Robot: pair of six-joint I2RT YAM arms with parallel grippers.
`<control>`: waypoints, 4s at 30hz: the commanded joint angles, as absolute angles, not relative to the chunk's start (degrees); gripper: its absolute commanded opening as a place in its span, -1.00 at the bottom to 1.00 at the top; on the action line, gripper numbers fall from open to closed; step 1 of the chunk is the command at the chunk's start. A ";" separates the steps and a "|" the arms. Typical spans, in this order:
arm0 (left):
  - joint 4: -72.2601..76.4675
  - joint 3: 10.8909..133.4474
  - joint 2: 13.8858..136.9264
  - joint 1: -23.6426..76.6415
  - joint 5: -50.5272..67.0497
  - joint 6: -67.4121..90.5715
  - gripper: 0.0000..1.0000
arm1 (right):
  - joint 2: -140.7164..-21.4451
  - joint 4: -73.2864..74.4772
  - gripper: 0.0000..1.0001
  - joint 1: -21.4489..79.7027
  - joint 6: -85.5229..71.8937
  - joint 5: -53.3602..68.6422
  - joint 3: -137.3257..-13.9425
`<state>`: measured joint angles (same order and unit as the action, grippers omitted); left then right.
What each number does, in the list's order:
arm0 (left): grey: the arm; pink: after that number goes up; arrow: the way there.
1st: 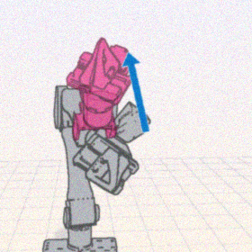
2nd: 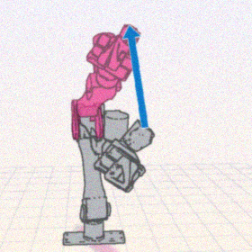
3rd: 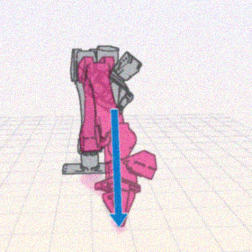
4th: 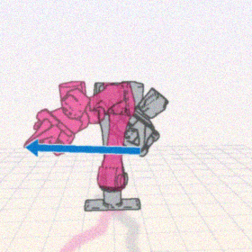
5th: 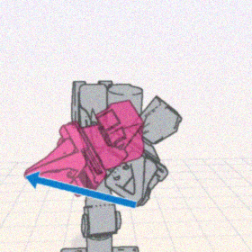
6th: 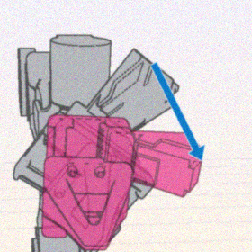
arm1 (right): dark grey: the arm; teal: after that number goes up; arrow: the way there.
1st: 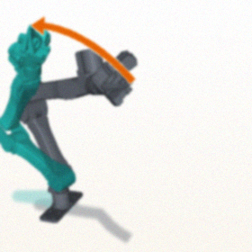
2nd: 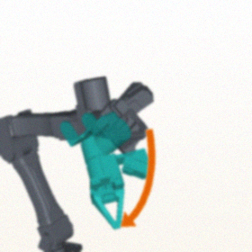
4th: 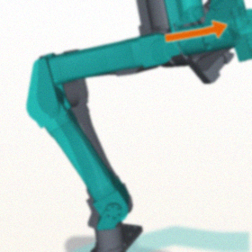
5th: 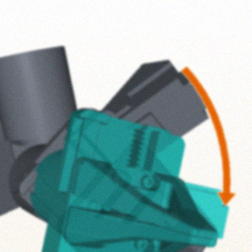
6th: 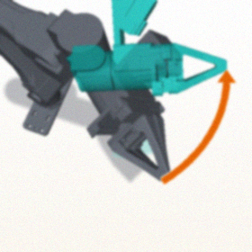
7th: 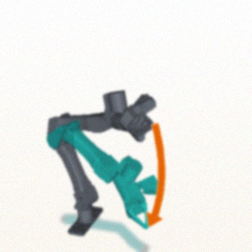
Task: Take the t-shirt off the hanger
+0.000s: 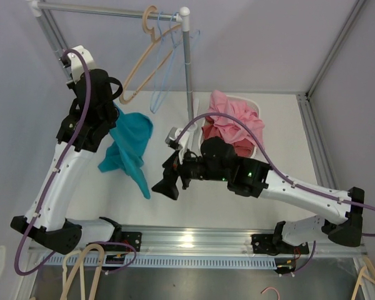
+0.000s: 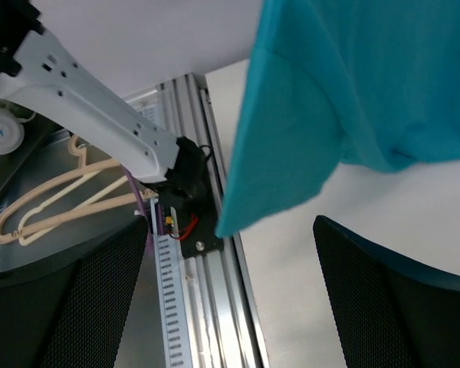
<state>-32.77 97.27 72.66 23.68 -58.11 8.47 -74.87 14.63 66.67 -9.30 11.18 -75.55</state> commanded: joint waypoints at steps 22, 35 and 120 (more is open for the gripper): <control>-39.57 97.74 69.70 25.40 -57.48 12.49 -0.99 | -94.92 -3.61 -0.91 72.60 -3.43 0.09 -86.75; -35.77 106.08 81.90 24.70 -58.62 10.29 -0.99 | -81.48 -0.26 -1.00 80.68 -9.40 -6.32 -72.52; -18.98 103.00 78.30 11.07 -21.27 7.82 -0.99 | -100.20 15.90 -1.00 24.96 -11.57 -15.77 -115.61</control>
